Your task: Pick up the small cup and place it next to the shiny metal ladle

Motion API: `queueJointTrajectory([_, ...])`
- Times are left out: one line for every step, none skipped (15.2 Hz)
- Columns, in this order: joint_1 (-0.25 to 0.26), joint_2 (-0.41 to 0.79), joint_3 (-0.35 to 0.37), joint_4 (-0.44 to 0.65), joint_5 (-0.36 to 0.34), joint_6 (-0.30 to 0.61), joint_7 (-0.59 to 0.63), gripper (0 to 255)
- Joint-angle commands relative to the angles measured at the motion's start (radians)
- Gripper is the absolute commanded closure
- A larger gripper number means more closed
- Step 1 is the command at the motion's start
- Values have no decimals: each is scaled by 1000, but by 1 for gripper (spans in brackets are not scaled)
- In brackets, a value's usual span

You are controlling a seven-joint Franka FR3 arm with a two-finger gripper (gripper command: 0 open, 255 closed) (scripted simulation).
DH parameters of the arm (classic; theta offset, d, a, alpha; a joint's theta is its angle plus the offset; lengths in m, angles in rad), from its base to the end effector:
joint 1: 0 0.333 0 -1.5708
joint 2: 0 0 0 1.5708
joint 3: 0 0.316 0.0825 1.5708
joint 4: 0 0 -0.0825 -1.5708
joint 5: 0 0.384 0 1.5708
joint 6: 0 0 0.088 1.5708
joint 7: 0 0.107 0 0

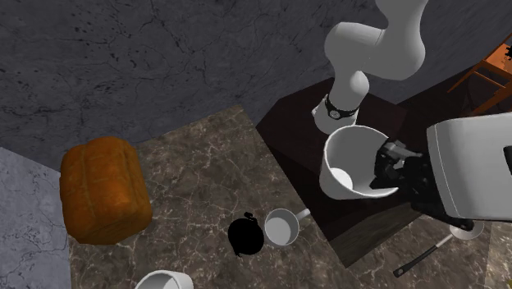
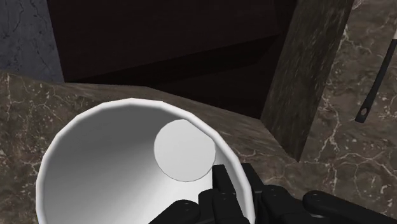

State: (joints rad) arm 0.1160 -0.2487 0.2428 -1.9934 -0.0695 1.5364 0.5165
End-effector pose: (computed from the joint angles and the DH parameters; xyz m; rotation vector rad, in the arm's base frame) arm 0.4303 0.1633 0.5486 2.9172 -0.2429 -0.2081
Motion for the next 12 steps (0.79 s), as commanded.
queueJointTrajectory([19,-5,28,-2,18,-6,46,255])
queueJointTrajectory([29,-2,43,3,26,-10,70,255])
queueJointTrajectory([39,3,59,9,34,-14,94,255])
queueJointTrajectory([49,8,74,16,42,-17,119,255])
queueJointTrajectory([59,14,90,24,49,-21,144,255])
queueJointTrajectory([69,22,106,33,56,-24,169,255])
queueJointTrajectory([79,30,122,43,63,-27,195,255])
queueJointTrajectory([89,40,138,55,69,-30,221,255])
queueJointTrajectory([98,51,154,67,74,-33,247,255])
queueJointTrajectory([108,63,170,81,78,-36,273,255])
queueJointTrajectory([118,77,186,95,82,-39,300,255])
queueJointTrajectory([128,91,202,111,85,-42,327,255])
